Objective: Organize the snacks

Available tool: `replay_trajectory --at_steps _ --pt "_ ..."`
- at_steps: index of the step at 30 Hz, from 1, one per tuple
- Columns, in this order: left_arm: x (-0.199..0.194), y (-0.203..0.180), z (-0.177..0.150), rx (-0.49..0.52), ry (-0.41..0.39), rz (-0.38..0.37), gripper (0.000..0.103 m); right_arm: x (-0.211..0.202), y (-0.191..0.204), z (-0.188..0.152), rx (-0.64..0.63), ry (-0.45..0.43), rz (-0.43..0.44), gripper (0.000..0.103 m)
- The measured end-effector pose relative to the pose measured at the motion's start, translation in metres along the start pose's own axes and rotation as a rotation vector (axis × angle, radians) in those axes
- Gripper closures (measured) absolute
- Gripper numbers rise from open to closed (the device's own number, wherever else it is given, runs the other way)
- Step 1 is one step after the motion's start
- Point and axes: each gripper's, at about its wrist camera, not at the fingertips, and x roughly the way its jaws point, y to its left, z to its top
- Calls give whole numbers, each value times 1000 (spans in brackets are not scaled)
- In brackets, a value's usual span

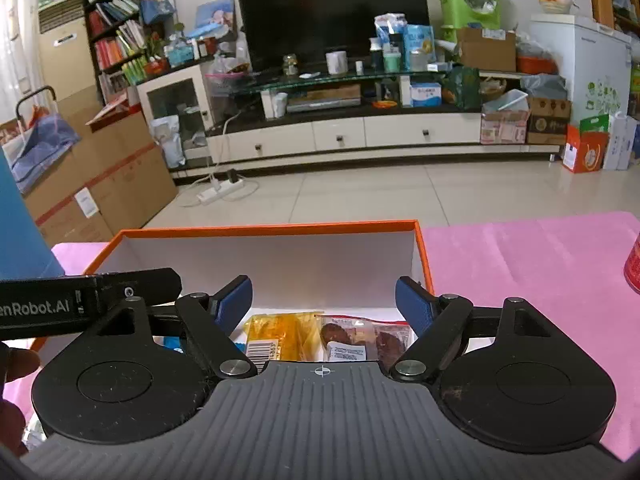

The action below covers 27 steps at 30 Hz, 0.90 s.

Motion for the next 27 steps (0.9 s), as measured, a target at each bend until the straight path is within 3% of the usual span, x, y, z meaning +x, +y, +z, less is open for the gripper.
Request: replay_trajectory --at_steps 7,11,14,18,24,27 --pt "-9 -6 1 37 19 9 38 -25 -4 3 -15 -20 -7 34" --pt "-40 -4 -12 50 20 26 38 -63 -12 -2 27 -51 39 26" --pt "-80 5 -39 42 10 12 37 -100 -17 -18 42 -69 76 25" --pt "-132 21 -85 44 27 37 36 -159 -22 -62 25 -87 55 19" --pt "-206 58 -171 -42 71 80 35 -218 -50 -140 163 -26 75 19" --pt "-225 69 -201 -65 95 114 35 -226 -67 -162 218 16 83 19"
